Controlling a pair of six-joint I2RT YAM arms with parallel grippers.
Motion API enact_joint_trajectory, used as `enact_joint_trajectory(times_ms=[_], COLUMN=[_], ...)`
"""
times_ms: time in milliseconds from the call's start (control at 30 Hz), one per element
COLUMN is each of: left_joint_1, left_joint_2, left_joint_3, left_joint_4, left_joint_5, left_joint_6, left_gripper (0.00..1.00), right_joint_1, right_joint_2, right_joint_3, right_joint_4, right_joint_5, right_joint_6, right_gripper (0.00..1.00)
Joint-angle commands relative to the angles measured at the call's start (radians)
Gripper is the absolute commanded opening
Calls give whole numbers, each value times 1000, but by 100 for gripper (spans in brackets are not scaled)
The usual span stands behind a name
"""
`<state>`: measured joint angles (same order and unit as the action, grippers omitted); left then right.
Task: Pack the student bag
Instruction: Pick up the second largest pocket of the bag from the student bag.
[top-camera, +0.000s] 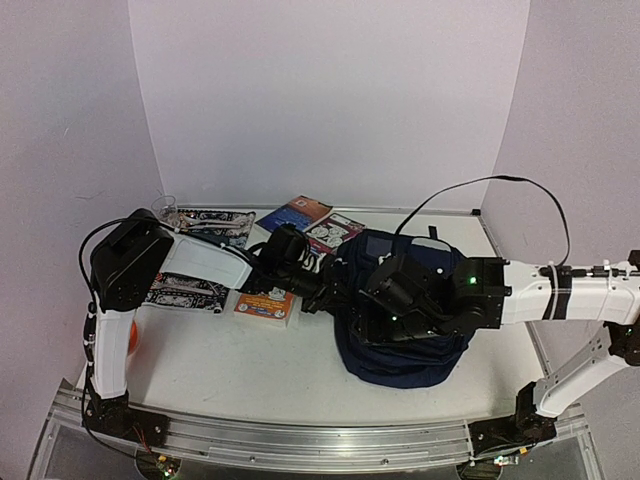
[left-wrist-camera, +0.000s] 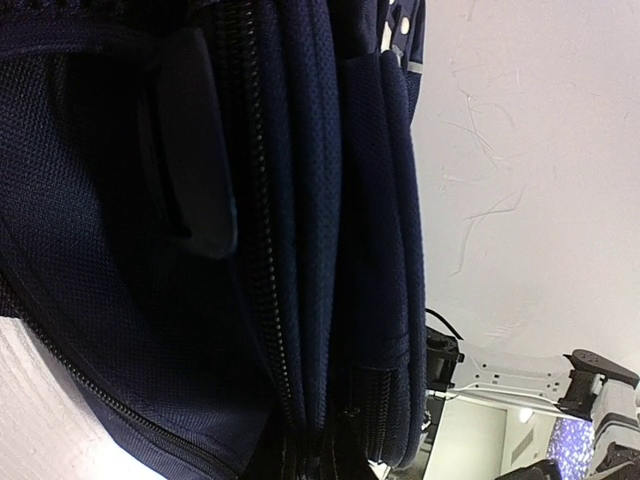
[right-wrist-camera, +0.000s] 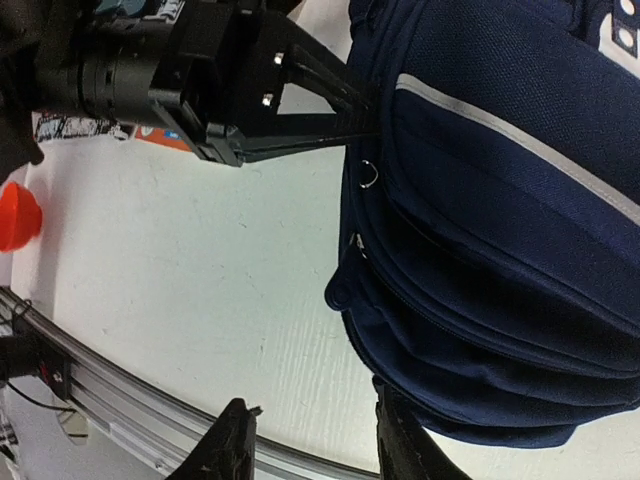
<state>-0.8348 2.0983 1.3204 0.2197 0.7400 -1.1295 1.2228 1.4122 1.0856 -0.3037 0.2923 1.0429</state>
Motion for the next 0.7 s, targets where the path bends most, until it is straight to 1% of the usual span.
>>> enact_joint_trajectory(times_ms=[0, 167, 267, 333, 467, 600, 667], left_joint_1=[-15, -22, -22, -23, -24, -28, -29], left_joint_2=[-86, -106, -120, -128, -140, -150, -153], left_joint_3=[12, 25, 30, 31, 27, 15, 7], left_joint_4=[84, 89, 94, 101, 113, 126, 133], left_joint_5=[-78, -104, -114, -118, -121, -123, -125], left_joint_6=[-30, -60, -74, -86, -103, -119, -129], left_gripper=[0, 0, 0, 0, 0, 0, 0], right_joint_1=[-1, -4, -7, -10, -19, -38, -49], right_joint_2=[-40, -82, -114, -127, -122, -135, -139], right_joint_3=[-85, -211, -329, -378, -415, -478, -487], right_joint_4=[125, 284, 462, 546, 620, 738, 763], right_joint_5=[44, 26, 9, -4, -15, -13, -16], right_joint_6=[227, 371, 460, 498, 536, 586, 591], right_gripper=[42, 42, 41, 41, 41, 41, 41])
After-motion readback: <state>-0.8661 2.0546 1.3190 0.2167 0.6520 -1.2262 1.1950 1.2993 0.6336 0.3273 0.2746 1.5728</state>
